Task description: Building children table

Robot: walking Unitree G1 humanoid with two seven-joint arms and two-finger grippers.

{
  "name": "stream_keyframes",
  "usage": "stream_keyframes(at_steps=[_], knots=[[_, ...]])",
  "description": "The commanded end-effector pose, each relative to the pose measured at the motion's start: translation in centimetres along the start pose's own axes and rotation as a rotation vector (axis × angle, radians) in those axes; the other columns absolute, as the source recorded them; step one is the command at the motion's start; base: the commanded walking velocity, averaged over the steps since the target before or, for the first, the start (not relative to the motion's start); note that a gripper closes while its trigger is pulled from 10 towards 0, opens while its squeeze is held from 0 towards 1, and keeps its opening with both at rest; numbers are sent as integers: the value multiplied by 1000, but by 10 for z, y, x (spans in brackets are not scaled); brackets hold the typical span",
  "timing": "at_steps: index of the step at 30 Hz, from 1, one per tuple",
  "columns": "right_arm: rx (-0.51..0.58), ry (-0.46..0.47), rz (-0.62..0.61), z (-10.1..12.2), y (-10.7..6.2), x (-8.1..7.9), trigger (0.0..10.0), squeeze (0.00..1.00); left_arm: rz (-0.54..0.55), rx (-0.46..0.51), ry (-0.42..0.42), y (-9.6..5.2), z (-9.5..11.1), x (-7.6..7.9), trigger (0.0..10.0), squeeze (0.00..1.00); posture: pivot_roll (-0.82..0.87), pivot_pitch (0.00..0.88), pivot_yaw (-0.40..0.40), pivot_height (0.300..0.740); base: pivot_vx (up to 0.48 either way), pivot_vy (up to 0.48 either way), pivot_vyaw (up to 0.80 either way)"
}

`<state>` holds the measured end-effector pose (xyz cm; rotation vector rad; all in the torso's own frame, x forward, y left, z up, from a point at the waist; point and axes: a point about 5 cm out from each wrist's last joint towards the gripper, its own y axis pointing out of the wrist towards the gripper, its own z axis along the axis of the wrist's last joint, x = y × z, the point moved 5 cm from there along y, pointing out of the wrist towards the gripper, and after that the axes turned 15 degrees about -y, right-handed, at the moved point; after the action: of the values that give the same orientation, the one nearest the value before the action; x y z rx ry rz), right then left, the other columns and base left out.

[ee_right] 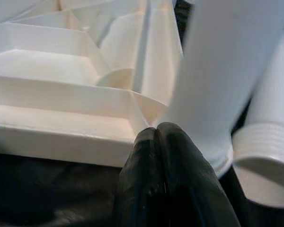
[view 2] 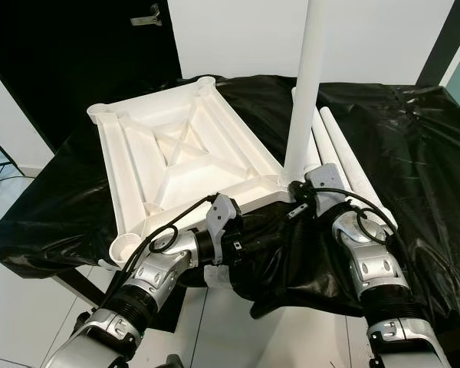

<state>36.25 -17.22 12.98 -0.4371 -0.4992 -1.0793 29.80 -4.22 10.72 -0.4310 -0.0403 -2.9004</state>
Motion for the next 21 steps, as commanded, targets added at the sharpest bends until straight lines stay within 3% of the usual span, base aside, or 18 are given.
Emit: stream_keyframes(at_steps=[1, 4, 7, 8, 11, 12, 13, 14, 18, 19, 21], knots=[[8, -25, -15, 6, -2, 3, 10000, 0, -26, -15, 18, -3, -1, 2, 10000, 0, 117, 0, 23, 740, 0, 0, 0], [0, -54, -58, 8, -9, 8, 10000, 0, -22, -14, 16, -4, -2, 2, 10000, 0, 116, 0, 23, 740, 0, 0, 0], [-79, -155, -191, 1, -31, 19, 10000, 0, -25, -17, 7, -5, -6, 4, 10000, 0, 89, 0, 30, 740, 0, 0, 0], [-108, -184, -251, -1, -40, 23, 10000, 114, -33, -20, 5, -4, -7, 5, 10000, 0, 84, 0, 32, 740, 0, 0, 0], [-108, -184, -251, -1, -40, 23, 10000, 114, -33, -20, 5, -4, -7, 5, 10000, 0, 84, 0, 32, 740, 0, 0, 0], [-124, -200, -288, -3, -45, 26, 10000, 584, -39, -22, 3, -3, -7, 6, 10000, 0, 84, 0, 32, 740, 0, 0, 0], [-124, -200, -288, -3, -45, 26, 10000, 584, -39, -22, 3, -3, -7, 6, 10000, 0, 84, 0, 32, 740, 0, 0, 0], [-158, -235, -307, -8, -49, 30, 10000, 1000, -50, -25, 3, 0, -7, 7, 10000, 0, 65, 0, 40, 740, 0, 0, 0], [-208, -305, -294, -18, -51, 38, 10000, 1000, -65, -28, 5, 3, -6, 9, 10000, 0, 56, 0, 42, 740, 0, 0, 0], [-215, -332, -273, -19, -48, 40, 10000, 702, -66, -28, 5, 4, -6, 9, 10000, 0, 56, 0, 42, 740, 0, 0, 0], [-215, -332, -273, -19, -48, 40, 10000, 702, -66, -28, 5, 4, -6, 9, 10000, 0, 56, 0, 42, 740, 0, 0, 0]])
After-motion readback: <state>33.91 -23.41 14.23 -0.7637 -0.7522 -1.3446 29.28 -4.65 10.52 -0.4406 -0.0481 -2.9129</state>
